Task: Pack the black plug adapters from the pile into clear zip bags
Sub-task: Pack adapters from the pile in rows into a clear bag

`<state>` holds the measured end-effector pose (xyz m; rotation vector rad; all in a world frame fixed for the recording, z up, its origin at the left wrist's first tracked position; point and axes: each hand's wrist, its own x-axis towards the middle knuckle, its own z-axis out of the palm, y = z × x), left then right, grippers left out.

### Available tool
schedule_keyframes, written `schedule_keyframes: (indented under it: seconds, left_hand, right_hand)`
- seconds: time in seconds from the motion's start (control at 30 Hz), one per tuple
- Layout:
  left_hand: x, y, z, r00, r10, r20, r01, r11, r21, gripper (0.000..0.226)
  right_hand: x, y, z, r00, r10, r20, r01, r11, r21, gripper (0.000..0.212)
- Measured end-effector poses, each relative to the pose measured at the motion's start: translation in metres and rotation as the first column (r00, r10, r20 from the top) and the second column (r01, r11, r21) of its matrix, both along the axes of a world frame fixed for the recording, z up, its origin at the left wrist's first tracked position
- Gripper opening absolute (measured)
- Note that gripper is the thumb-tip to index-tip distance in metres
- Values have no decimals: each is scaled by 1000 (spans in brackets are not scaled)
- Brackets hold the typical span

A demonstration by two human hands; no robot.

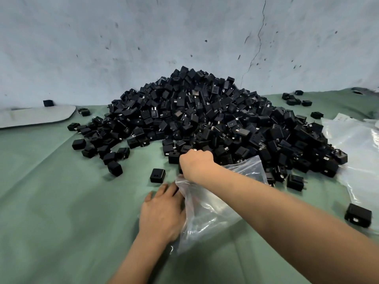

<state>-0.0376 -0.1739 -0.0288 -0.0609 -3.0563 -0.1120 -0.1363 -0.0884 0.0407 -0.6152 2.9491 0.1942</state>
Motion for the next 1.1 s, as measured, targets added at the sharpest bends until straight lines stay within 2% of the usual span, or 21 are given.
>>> schedule_keyframes:
  seconds: [0.13,0.2,0.27,0.3,0.33,0.4,0.43,0.53,0.57,0.6,0.67,0.7,0.73,0.87,1.0,1.07,1.1]
  left_hand:
    - [0,0,-1,1000,-21,-16,21,999,29,43]
    - [-1,1,-1,1000,-16,-24,18,998,56,43]
    - [-1,1,-1,1000,-14,-28,16,997,78,46]
    - [0,1,-1,999,-11,-30,13,997,81,49]
    - [-1,0,0,999,-9,-33,11,997,80,53]
    - [-1,1,0,1000,-9,-14,10,996,83,67]
    - [-2,0,1,1000,-5,-5,6,996,86,74]
    - [-4,1,1,1000,8,12,-9,995,99,79]
    - [-5,1,0,1000,12,6,-12,996,93,77]
    - [-4,1,-1,1000,14,4,-14,996,85,77]
    - [-3,2,-2,999,35,-1,-35,995,91,77]
    - [-3,2,-2,999,53,-6,-52,994,99,77]
    - [-3,3,-2,997,73,-15,-71,992,102,76]
    - [-4,6,-3,987,159,-17,-157,983,93,65]
    - [-3,5,-4,973,233,-6,-231,967,110,65]
    - [-3,5,-3,968,250,-9,-248,962,119,64]
    - [-3,6,-3,968,250,-9,-247,962,115,64]
  right_hand:
    - [-1,8,-6,998,-60,10,61,997,-38,27]
    - [-1,17,-9,995,-92,-24,87,985,-148,28]
    - [3,31,-8,981,-100,-167,35,936,-351,36]
    - [8,39,-6,970,-90,-224,-36,862,-505,36]
    - [14,47,-2,968,-70,-242,-113,737,-667,32]
    - [33,70,9,984,11,-179,-161,497,-853,21]
    - [43,81,16,989,76,-127,-147,449,-881,17]
    - [80,117,27,958,282,57,-76,437,-896,11]
    - [93,130,29,950,305,70,-55,384,-921,11]
    - [104,142,30,946,314,81,-13,288,-958,12]
    - [122,166,31,923,334,189,185,44,-982,20]
    - [128,178,29,902,344,262,291,-34,-956,23]
    - [133,188,25,881,344,324,366,-64,-928,23]
    - [141,224,8,849,237,472,483,14,-876,24]
    - [143,246,-7,813,114,571,560,116,-820,32]
    - [144,251,-9,748,151,646,611,223,-760,24]
    - [146,253,-10,713,173,679,614,312,-725,26]
